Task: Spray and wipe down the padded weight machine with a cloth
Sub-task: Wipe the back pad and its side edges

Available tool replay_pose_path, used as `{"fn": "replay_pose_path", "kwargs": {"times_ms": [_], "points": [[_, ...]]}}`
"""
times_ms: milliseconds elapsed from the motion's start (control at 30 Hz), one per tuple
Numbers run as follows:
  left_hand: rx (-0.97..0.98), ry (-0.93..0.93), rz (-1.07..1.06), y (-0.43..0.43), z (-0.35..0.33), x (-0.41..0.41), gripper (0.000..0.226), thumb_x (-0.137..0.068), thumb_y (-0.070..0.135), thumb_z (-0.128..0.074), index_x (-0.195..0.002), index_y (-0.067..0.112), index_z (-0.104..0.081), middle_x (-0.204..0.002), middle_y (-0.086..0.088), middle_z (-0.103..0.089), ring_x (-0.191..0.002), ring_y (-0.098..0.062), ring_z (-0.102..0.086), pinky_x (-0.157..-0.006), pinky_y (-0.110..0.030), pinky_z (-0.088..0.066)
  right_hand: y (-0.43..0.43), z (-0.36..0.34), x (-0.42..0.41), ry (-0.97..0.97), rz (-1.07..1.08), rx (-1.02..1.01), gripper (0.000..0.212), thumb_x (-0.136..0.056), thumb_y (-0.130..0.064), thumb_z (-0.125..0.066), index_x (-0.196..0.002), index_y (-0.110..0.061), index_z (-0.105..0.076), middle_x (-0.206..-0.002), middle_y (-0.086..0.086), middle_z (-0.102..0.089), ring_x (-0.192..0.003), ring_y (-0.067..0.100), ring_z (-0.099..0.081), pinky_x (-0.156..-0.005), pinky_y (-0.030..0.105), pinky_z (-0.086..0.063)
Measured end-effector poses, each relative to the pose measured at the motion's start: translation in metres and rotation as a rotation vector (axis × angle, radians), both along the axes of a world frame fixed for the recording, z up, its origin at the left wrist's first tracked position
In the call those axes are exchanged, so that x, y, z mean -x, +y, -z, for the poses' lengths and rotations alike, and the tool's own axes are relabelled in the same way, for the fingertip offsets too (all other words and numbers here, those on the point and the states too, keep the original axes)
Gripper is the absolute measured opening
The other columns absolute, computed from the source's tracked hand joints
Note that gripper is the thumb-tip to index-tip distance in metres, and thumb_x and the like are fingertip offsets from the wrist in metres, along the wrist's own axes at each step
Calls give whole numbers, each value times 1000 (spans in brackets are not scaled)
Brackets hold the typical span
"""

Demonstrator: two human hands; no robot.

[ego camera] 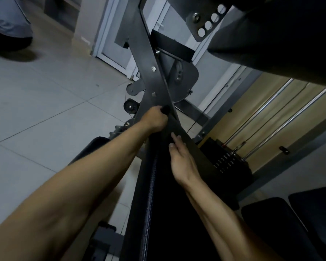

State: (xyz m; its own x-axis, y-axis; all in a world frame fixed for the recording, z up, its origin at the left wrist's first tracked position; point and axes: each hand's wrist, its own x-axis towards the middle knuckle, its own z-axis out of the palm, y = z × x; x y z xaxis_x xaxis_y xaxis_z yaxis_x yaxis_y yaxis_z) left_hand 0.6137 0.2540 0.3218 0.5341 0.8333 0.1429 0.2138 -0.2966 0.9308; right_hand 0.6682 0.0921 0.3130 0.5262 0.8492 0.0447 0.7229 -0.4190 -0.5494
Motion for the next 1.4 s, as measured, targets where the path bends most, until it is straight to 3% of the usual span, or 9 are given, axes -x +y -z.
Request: {"fn": "replay_pose_path", "kwargs": {"times_ms": [133, 267, 333, 533, 733, 867, 1000, 1233, 1400], "points": [[-215, 95, 57, -10, 2, 8, 45, -93, 5, -51, -138, 6, -58, -152, -10, -45, -140, -32, -42, -113, -39, -36, 0, 1, 1, -25, -7, 10, 51, -112, -42, -25, -163, -38, -21, -172, -9, -10, -159, 12, -3, -129, 45, 1], [-368, 353, 176, 19, -21, -22, 15, -98, 26, -55, -96, 13, -61, -120, -12, -61, -105, -26, -52, -106, -46, -43, -1, 3, -3, -15, -7, 11, 51, -112, -44, -26, -162, -38, -21, -172, -12, -10, -158, 8, -1, -129, 44, 2], [-361, 398, 166, 30, -29, -40, 20, -101, 30, -53, -103, 12, -59, -120, -13, -60, -103, -26, -52, -107, -45, -42, 1, 3, -4, 7, -9, -3, 50, -111, -46, -28, -161, -41, -23, -172, -13, -12, -158, 8, -3, -129, 47, 0], [39, 71, -5, 49, -14, -39, 40, -104, 15, -44, -140, -2, -49, -145, -23, -50, -132, -36, -50, -104, -36, -40, 0, 2, -5, 30, -1, -59, 49, -111, -44, -33, -160, -42, -28, -171, -10, -15, -158, 10, -9, -129, 49, -6], [115, -96, 15, -13, 6, 20, 24, -101, 13, -47, -112, 0, -64, -120, -21, -65, -105, -31, -61, -78, -30, -40, 2, 6, -1, 33, 72, -117, 47, -108, -42, -40, -154, -32, -37, -164, 0, -37, -149, 25, -36, -123, 45, -26], [69, -166, 51, -85, 25, 70, 20, -102, 12, -50, -118, 8, -62, -114, -8, -63, -110, -25, -60, -81, -25, -41, 1, 6, 0, 50, 123, -163, 34, -108, -34, -46, -140, -22, -45, -160, 1, -42, -143, 27, -44, -111, 33, -33], [59, -165, 79, -90, 30, 77, 32, -96, 24, -53, -124, 11, -63, -123, -13, -65, -115, -28, -62, -99, -36, -48, 2, 6, 2, 50, 117, -150, 32, -108, -33, -45, -138, -22, -47, -165, 1, -36, -147, 27, -39, -120, 39, -30], [149, 15, 12, -4, -8, 5, 28, -102, 17, -48, -121, 3, -64, -121, -13, -64, -107, -27, -59, -90, -36, -47, 2, 4, -5, 102, 109, -141, 33, -108, -37, -44, -139, -28, -46, -166, -9, -31, -150, 19, -34, -121, 38, -27], [50, 27, 75, -49, 13, 36, 46, -93, 24, -51, -134, 6, -58, -134, -16, -61, -120, -31, -59, -97, -35, -48, 4, 5, -9, 123, 101, -173, 32, -107, -35, -46, -138, -27, -49, -165, -8, -33, -148, 19, -37, -115, 35, -32]]}}
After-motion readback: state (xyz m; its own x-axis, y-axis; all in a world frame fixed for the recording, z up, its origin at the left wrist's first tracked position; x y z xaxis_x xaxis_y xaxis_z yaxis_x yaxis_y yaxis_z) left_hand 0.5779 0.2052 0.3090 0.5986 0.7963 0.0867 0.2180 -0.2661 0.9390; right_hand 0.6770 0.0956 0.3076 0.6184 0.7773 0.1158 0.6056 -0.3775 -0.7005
